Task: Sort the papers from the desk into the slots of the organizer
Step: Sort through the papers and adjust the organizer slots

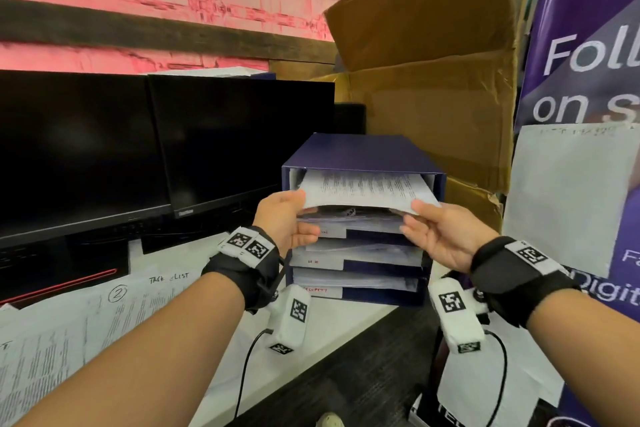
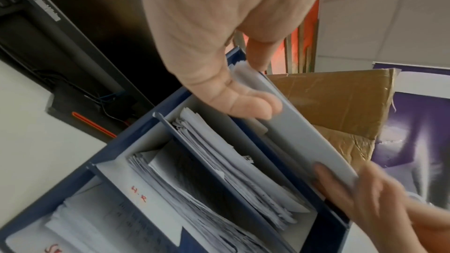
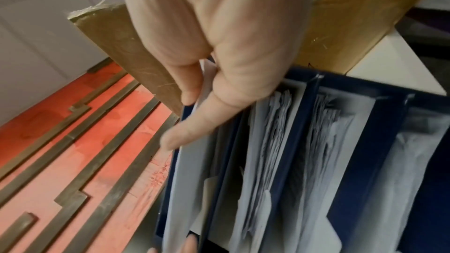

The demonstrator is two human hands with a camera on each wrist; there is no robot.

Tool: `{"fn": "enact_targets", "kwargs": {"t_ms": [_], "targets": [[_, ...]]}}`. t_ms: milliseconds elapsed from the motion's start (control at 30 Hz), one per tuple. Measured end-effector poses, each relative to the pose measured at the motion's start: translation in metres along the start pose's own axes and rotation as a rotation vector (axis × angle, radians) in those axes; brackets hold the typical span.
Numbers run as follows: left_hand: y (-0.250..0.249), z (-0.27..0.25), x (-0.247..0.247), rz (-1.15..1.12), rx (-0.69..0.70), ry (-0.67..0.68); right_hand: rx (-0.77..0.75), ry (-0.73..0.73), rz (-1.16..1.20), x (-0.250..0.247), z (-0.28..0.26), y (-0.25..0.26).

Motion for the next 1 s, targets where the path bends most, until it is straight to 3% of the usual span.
{"fn": "enact_targets", "kwargs": {"t_ms": [100, 167, 333, 500, 633, 733, 1000], "targets": [[-0.002, -0.002, -0.006, 0.073, 0.051, 0.002, -0.079, -0.015, 0.268, 0.013, 0.011, 0.002], [-0.004, -0.003, -0.008, 0.136, 0.067, -0.014, -0.112, 0.000, 0.252, 0.018, 0.016, -0.002], [-0.001, -0.003, -0.013, 0.275, 0.051, -0.021, -0.165, 0.143, -0.176, 0.032, 0.022, -0.012], [0.004, -0.005, -0.032, 0.494, 0.068, -0.067, -0.107, 0.316, -0.619, 0.047, 0.028, -0.028], [0.007, -0.006, -0.063, 0.827, 0.080, -0.118, -0.275, 0.221, -0.712, 0.067, 0.028, -0.027], [0.015, 0.000, -0.100, 1.100, 0.018, -0.183, -0.329, 0.194, -0.695, 0.090, 0.022, -0.034], [0.049, -0.006, -0.212, 1.541, -0.335, -0.241, -0.082, 0.601, -1.115, 0.148, 0.023, -0.123]]}}
Point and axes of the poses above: each hand's wrist, its own z-axis towards the middle knuckle, its own x-axis out of the palm, y = z × x, the point moved 6 cm from there along z, towards the middle knuckle, and after that the axes turned 11 degrees about -x, right-handed, at the moved point
